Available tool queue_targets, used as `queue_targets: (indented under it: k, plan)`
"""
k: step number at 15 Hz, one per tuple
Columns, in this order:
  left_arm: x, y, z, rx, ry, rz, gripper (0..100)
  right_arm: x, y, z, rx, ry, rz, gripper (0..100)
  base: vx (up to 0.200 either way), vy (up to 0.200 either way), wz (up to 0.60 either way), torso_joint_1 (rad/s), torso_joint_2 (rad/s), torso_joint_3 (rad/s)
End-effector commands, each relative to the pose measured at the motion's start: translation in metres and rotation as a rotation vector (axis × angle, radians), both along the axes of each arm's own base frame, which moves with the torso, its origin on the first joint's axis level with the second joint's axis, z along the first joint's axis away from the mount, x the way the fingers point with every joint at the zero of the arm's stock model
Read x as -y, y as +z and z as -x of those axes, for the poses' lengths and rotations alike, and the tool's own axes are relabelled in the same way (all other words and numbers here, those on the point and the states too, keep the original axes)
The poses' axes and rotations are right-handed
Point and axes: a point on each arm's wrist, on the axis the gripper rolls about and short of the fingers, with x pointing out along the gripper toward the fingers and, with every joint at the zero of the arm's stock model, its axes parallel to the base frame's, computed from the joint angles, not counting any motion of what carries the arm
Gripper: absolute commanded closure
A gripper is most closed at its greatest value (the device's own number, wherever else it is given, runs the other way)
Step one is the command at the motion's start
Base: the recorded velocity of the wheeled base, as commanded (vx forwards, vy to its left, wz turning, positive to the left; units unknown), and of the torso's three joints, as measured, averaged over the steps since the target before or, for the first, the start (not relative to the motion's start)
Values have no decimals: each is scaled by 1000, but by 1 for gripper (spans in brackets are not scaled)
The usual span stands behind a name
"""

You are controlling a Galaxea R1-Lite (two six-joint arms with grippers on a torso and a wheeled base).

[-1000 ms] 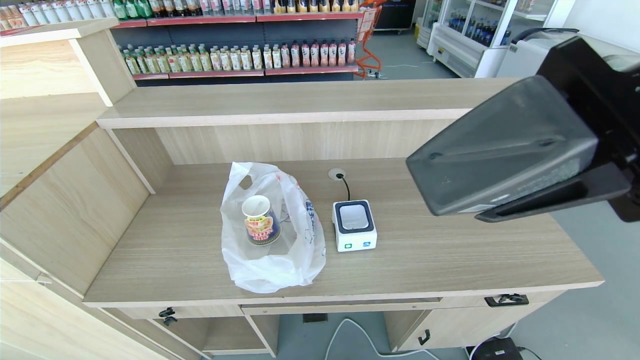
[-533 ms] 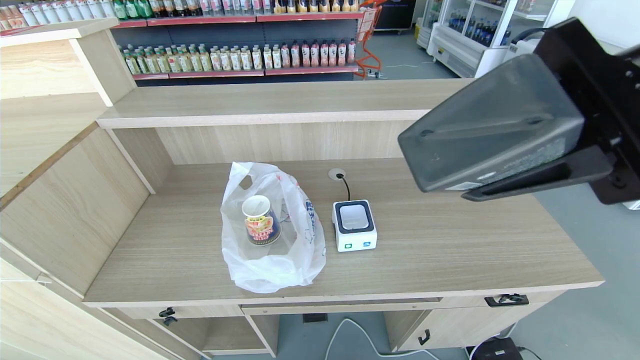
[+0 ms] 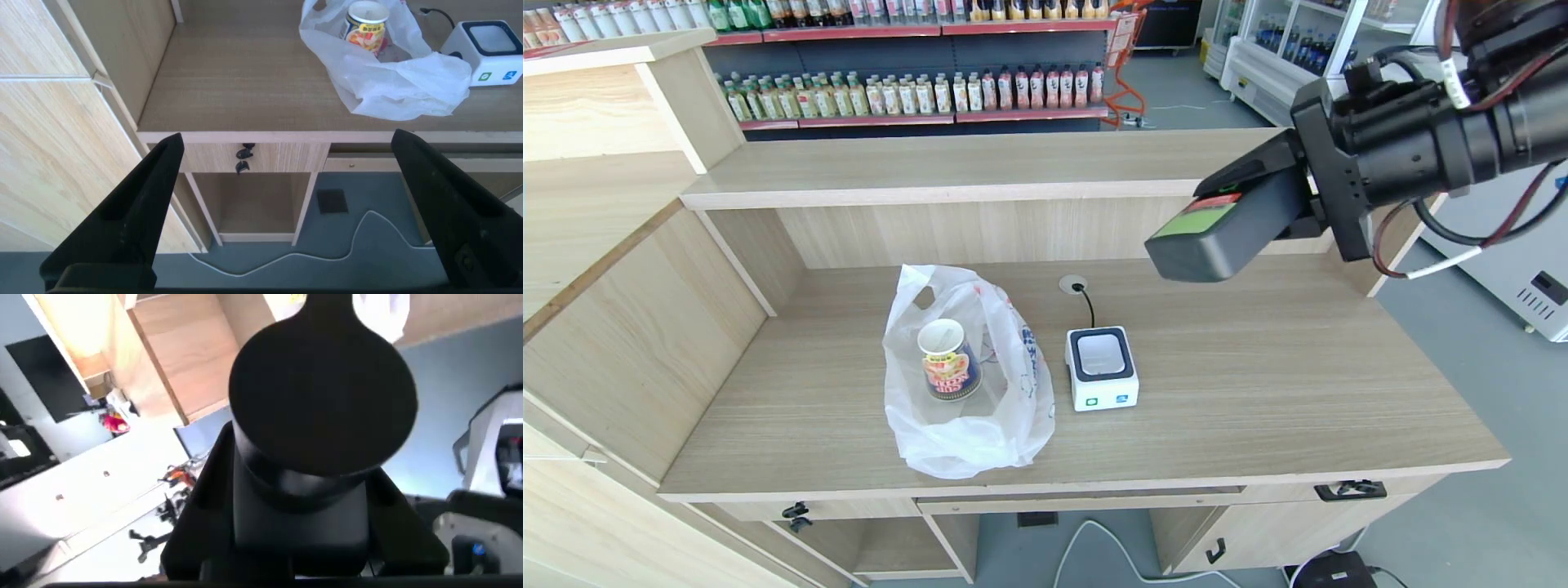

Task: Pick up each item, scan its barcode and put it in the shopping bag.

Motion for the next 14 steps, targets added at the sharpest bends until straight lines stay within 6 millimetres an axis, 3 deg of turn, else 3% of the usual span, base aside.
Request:
queue_targets:
  k: [1, 2, 5, 7, 8, 14]
  plan:
    - [0, 0, 0, 1, 1, 0, 0, -1, -19, -36, 72, -19, 74, 100, 0, 0, 0, 0, 0, 0]
    - [0, 0, 0, 1, 1, 0, 0, 3, -21, -44, 128, -14, 103, 100, 0, 0, 0, 0, 0, 0]
    - [0, 0, 0, -1, 1, 0, 0, 24, -51, -83, 317, 55, 231, 100, 0, 0, 0, 0, 0, 0]
    - [0, 0, 0, 1, 1, 0, 0, 25, -65, -96, 414, 119, 254, 100, 0, 0, 0, 0, 0, 0]
    - [0, 0, 0, -1, -1, 0, 0, 26, -82, -105, 477, 170, 235, 100, 0, 0, 0, 0, 0, 0]
    - [0, 0, 0, -1, 1, 0, 0, 26, -140, -121, 532, 298, 147, 100, 0, 0, 0, 0, 0, 0]
